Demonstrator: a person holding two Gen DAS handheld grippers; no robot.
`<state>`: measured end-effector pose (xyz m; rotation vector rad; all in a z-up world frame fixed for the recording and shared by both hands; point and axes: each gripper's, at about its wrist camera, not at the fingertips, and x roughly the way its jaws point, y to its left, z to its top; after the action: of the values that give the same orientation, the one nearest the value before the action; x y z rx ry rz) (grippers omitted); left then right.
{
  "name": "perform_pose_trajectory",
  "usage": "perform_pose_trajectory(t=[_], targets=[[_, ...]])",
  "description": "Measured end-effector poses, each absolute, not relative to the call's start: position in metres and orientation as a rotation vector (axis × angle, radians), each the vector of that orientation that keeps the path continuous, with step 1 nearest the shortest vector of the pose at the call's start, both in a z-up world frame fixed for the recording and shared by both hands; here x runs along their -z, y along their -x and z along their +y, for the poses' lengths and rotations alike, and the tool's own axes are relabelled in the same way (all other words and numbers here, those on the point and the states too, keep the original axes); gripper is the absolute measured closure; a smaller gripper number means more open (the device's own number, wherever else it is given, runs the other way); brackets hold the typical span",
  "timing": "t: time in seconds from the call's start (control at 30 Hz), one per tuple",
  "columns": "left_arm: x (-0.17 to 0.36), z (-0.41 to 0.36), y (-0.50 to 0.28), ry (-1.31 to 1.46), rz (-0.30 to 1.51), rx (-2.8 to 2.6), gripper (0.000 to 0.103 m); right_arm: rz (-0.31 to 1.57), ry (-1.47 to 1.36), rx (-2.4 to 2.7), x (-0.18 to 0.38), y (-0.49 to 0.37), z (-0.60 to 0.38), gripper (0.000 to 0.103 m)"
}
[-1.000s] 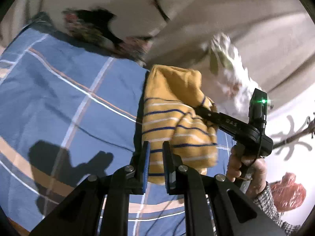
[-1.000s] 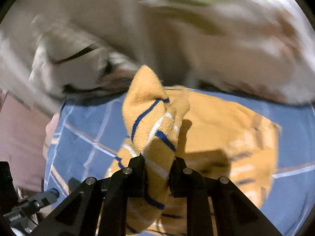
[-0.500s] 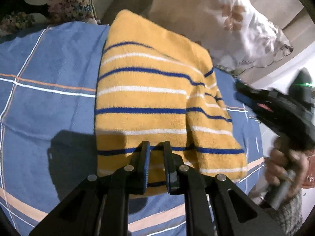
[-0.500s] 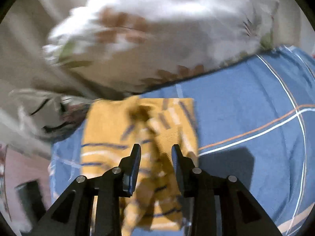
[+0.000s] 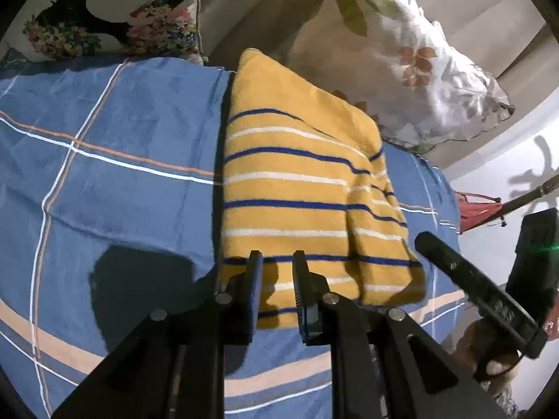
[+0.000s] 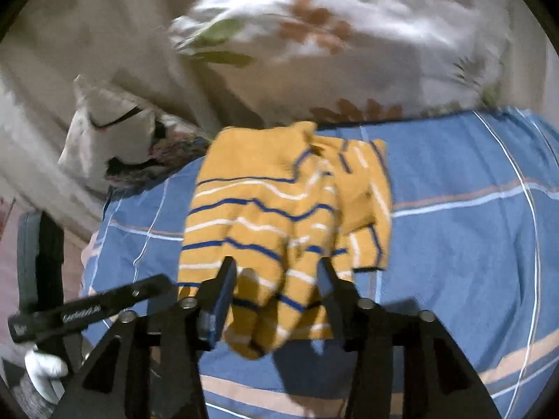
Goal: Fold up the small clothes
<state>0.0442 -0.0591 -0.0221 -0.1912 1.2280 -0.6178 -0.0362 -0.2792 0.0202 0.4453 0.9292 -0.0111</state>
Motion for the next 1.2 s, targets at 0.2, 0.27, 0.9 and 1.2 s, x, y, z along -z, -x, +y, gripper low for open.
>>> perform_pose_trajectory(t=[0.2, 0.27, 0.9, 1.2], targets=[[0.018, -0.079, -0.047, 0.160, 1.201, 0.625, 0.087, 1.047, -0.534, -0.073, 0.024, 0.004, -0.285, 0.095], [0.015, -0.088, -0.046, 0.123, 1.182, 0.635, 0.085, 1.003, -0.569, -0.044, 0.020, 0.013, -0.303, 0.096], [0.030, -0.119, -0.041, -0.023, 1.214, 0.592, 0.076, 0.963, -0.575, 0.184, 0.020, 0.047, -0.355, 0.090], [0.012, -0.112, -0.039, -0.151, 1.116, 0.507, 0.075, 0.943, -0.464, 0.107, 0.006, -0.031, -0.331, 0.089]])
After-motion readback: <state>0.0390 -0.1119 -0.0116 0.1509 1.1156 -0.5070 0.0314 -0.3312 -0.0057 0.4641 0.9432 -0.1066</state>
